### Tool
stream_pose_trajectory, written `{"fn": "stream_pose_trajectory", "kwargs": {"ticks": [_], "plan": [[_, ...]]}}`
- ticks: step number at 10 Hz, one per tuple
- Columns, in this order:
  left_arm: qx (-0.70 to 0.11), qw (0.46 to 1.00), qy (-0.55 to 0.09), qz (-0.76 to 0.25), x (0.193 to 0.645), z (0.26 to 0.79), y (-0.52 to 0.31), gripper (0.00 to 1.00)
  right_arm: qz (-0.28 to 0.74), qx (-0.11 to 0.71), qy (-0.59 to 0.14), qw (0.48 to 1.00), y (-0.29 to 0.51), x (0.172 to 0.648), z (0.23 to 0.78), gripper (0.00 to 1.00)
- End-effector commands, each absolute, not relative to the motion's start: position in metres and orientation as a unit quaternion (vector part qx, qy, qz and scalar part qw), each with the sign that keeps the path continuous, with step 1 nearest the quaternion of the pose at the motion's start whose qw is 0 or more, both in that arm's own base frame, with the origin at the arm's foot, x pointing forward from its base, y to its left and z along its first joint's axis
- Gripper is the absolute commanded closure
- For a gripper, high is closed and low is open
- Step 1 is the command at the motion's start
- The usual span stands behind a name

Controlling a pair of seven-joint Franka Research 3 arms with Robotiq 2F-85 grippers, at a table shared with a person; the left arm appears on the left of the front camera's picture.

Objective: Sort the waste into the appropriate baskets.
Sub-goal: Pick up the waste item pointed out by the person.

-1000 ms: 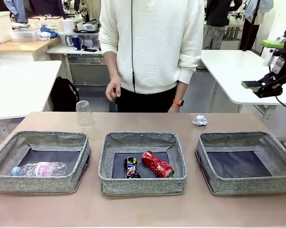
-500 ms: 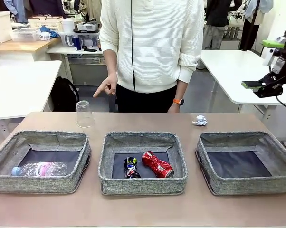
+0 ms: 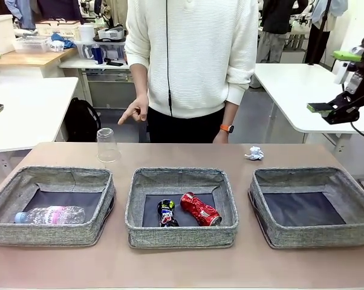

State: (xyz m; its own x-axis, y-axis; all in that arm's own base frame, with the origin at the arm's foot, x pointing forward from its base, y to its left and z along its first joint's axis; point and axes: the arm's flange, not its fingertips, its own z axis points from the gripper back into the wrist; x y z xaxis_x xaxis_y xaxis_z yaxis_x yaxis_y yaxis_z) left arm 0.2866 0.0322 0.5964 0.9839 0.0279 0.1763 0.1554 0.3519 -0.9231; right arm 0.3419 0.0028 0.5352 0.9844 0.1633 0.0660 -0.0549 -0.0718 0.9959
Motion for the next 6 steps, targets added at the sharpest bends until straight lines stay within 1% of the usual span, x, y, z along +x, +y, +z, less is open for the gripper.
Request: {"fn": "stream_pose_trajectory", "kwargs": {"ticks": [1, 2, 3, 4, 5, 6], "plan": [[-0.595, 0.740, -0.195, -0.245, 0.285, 0.586, 0.020, 0.00, 0.084, 0.727, 0.038, 0.680, 0.002, 0.339, 0.537, 0.00], [-0.608, 0.707, -0.234, -0.274, 0.284, 0.592, 0.017, 0.00, 0.084, 0.727, 0.038, 0.680, 0.002, 0.339, 0.537, 0.00], [-0.622, 0.660, -0.295, -0.299, 0.280, 0.603, 0.013, 0.00, 0.084, 0.727, 0.038, 0.680, 0.002, 0.339, 0.537, 0.00], [-0.606, 0.626, -0.364, -0.328, 0.270, 0.615, 0.005, 0.00, 0.084, 0.727, 0.038, 0.680, 0.002, 0.339, 0.537, 0.00], [-0.533, 0.607, -0.454, -0.376, 0.258, 0.630, -0.006, 0.00, 0.084, 0.727, 0.038, 0.680, 0.002, 0.339, 0.537, 0.00], [-0.435, 0.580, -0.543, -0.423, 0.249, 0.642, -0.018, 0.00, 0.084, 0.727, 0.038, 0.680, 0.002, 0.339, 0.537, 0.00]]}}
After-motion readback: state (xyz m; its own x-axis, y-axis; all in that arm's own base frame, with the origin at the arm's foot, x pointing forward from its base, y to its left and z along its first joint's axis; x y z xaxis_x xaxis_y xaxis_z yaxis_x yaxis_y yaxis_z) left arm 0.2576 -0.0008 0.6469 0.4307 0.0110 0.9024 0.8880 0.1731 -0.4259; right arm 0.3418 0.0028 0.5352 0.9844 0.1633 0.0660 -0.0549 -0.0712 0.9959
